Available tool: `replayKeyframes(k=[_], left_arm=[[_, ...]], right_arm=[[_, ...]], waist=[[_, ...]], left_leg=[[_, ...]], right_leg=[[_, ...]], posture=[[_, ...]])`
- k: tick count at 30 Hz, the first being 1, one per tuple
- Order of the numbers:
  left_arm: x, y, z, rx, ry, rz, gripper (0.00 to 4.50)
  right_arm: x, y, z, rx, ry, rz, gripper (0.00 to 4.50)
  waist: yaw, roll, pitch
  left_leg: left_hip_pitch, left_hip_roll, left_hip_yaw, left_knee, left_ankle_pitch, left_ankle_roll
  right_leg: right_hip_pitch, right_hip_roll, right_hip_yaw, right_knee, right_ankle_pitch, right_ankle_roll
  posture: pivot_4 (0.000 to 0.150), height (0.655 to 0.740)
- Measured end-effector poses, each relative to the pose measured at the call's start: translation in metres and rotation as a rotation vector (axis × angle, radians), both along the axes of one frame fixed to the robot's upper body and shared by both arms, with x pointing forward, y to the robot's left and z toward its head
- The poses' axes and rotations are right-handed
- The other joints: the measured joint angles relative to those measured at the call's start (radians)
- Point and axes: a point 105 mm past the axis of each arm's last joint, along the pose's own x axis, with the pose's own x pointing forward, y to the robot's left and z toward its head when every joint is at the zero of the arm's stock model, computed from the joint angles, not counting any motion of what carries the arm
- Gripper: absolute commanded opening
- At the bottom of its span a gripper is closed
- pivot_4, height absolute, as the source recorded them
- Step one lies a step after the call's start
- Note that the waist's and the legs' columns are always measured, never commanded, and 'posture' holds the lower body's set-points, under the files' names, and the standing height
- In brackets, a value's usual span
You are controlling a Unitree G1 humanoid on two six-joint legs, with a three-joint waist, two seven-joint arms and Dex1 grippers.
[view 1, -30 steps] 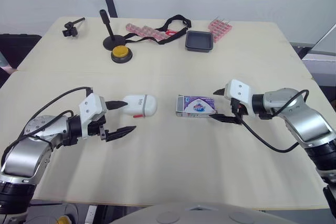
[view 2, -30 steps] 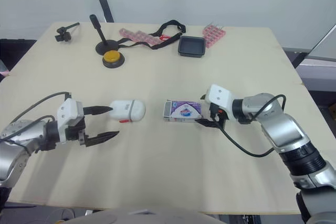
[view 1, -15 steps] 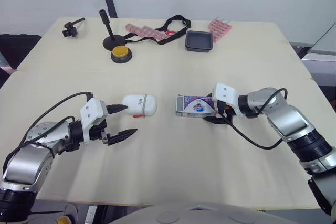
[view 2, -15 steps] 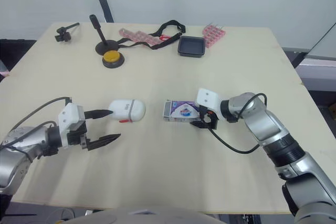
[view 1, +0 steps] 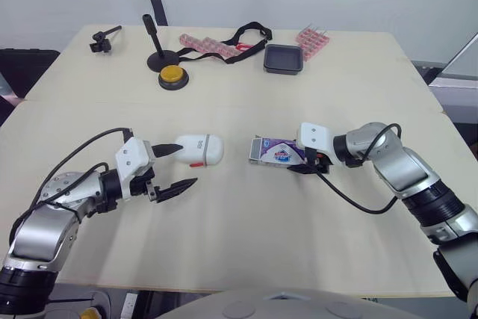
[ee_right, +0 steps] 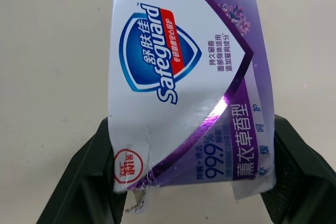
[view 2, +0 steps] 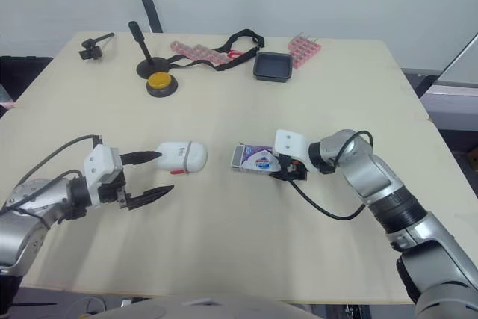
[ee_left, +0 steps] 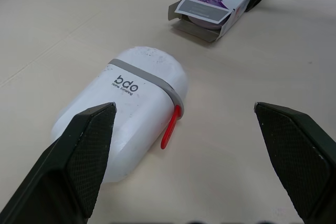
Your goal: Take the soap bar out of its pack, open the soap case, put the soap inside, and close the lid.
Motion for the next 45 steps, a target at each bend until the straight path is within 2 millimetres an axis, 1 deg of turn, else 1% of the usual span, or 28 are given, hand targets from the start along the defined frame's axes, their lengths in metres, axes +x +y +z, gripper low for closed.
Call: replayKeyframes(k=[6, 9, 14, 17, 19, 22, 24, 27, 29, 31, 36, 39, 43, 45], left_arm=[[0.001, 0.002, -0.002, 0.013, -0.002, 0.010, 4.50], [0.002, 0.002, -0.001, 0.012, -0.010, 0.008, 4.50], [0.004, 0.001, -0.001, 0.009, -0.015, 0.007, 4.50], [0.005, 0.001, 0.000, 0.009, -0.019, -0.001, 4.50], [0.009, 0.002, 0.001, 0.015, -0.023, -0.008, 4.50], [0.013, 0.003, 0.002, 0.042, -0.033, -0.022, 4.50], [0.013, 0.002, 0.002, 0.044, -0.031, -0.031, 4.50], [0.013, -0.001, 0.000, 0.047, -0.024, -0.042, 4.50], [0.014, -0.001, 0.001, 0.047, -0.027, -0.042, 4.50], [0.014, -0.001, 0.001, 0.047, -0.027, -0.042, 4.50], [0.016, -0.005, 0.002, 0.046, -0.031, -0.058, 4.50], [0.019, -0.006, 0.006, 0.046, -0.047, -0.059, 4.50], [0.020, -0.006, 0.007, 0.045, -0.047, -0.051, 4.50], [0.020, -0.006, 0.006, 0.044, -0.044, -0.047, 4.50]], right_arm=[[0.000, -0.001, 0.000, -0.007, -0.002, 0.006, 3.08], [-0.001, -0.006, 0.001, -0.025, 0.002, 0.001, 3.08], [-0.005, -0.030, 0.012, -0.099, 0.046, -0.065, 3.08], [-0.010, -0.038, 0.016, -0.135, 0.082, -0.094, 3.08], [-0.010, -0.038, 0.020, -0.144, 0.085, -0.098, 3.08], [-0.010, -0.031, 0.035, -0.145, 0.051, -0.073, 3.08], [-0.008, -0.029, 0.041, -0.145, 0.029, -0.065, 3.08], [-0.010, -0.033, 0.042, -0.165, 0.023, -0.065, 3.08], [-0.018, -0.037, 0.040, -0.190, 0.034, -0.046, 3.08], [-0.021, -0.039, 0.038, -0.201, 0.041, -0.040, 3.08], [-0.019, -0.050, 0.039, -0.241, 0.037, -0.051, 3.08], [-0.019, -0.055, 0.043, -0.281, 0.030, -0.042, 3.08], [-0.023, -0.053, 0.049, -0.326, 0.028, -0.001, 3.08], [-0.020, -0.054, 0.051, -0.350, 0.014, -0.003, 3.08]], waist=[[0.001, 0.000, 0.000], [0.003, 0.000, 0.000], [0.004, 0.000, 0.000], [0.001, 0.000, 0.000], [0.000, 0.001, 0.000], [0.000, 0.001, 0.001], [0.002, 0.001, 0.000], [0.009, 0.001, 0.000], [0.013, 0.001, 0.000], [0.011, 0.001, 0.000], [0.003, 0.001, 0.001], [0.003, 0.001, 0.001], [0.002, 0.001, 0.001], [0.003, 0.001, 0.001]], left_leg=[[0.000, 0.000, 0.000, 0.000, 0.000, 0.000], [0.000, 0.000, 0.000, 0.000, 0.000, 0.000], [0.000, 0.000, 0.000, 0.000, 0.000, 0.000], [0.000, 0.000, 0.000, 0.000, 0.000, 0.000], [0.000, 0.000, 0.000, 0.000, 0.000, 0.000], [0.000, 0.000, 0.000, 0.000, 0.000, 0.000], [0.000, 0.000, 0.000, 0.001, 0.000, 0.000], [0.000, 0.000, 0.000, 0.001, 0.000, 0.001], [0.000, 0.000, 0.000, 0.001, 0.000, 0.001], [0.000, 0.000, 0.000, 0.001, 0.000, 0.000], [0.000, 0.000, 0.000, 0.001, 0.000, 0.000], [-0.001, 0.000, 0.000, 0.001, 0.000, 0.001], [-0.002, 0.000, 0.000, 0.001, 0.000, 0.001], [-0.002, 0.000, 0.000, 0.001, 0.000, 0.001]], right_leg=[[0.000, 0.000, 0.000, 0.000, 0.000, 0.000], [0.000, 0.000, 0.000, 0.000, 0.000, 0.000], [0.000, 0.000, 0.000, 0.000, 0.000, 0.000], [0.000, 0.000, 0.000, 0.000, 0.000, 0.000], [-0.001, 0.000, 0.000, 0.001, 0.000, 0.000], [-0.002, 0.001, 0.001, 0.001, 0.000, 0.000], [-0.002, 0.000, 0.000, 0.001, 0.000, 0.000], [-0.003, 0.000, 0.000, 0.001, 0.000, 0.000], [-0.003, 0.000, 0.000, 0.000, 0.000, 0.000], [-0.003, 0.000, 0.000, 0.000, 0.000, 0.000], [-0.003, 0.000, 0.000, 0.002, 0.000, 0.000], [-0.003, 0.000, 0.000, 0.002, 0.000, 0.000], [-0.003, 0.001, 0.000, 0.002, 0.000, 0.000], [-0.003, 0.000, 0.000, 0.002, 0.000, 0.000]], posture=[[0.150, 0.7395], [0.150, 0.7395], [0.150, 0.7395], [0.150, 0.7395], [0.150, 0.7395], [0.150, 0.7395], [0.150, 0.7395], [0.150, 0.7395], [0.150, 0.7395], [0.150, 0.7395], [0.150, 0.7395], [0.150, 0.7395], [0.150, 0.7395], [0.150, 0.7395]])
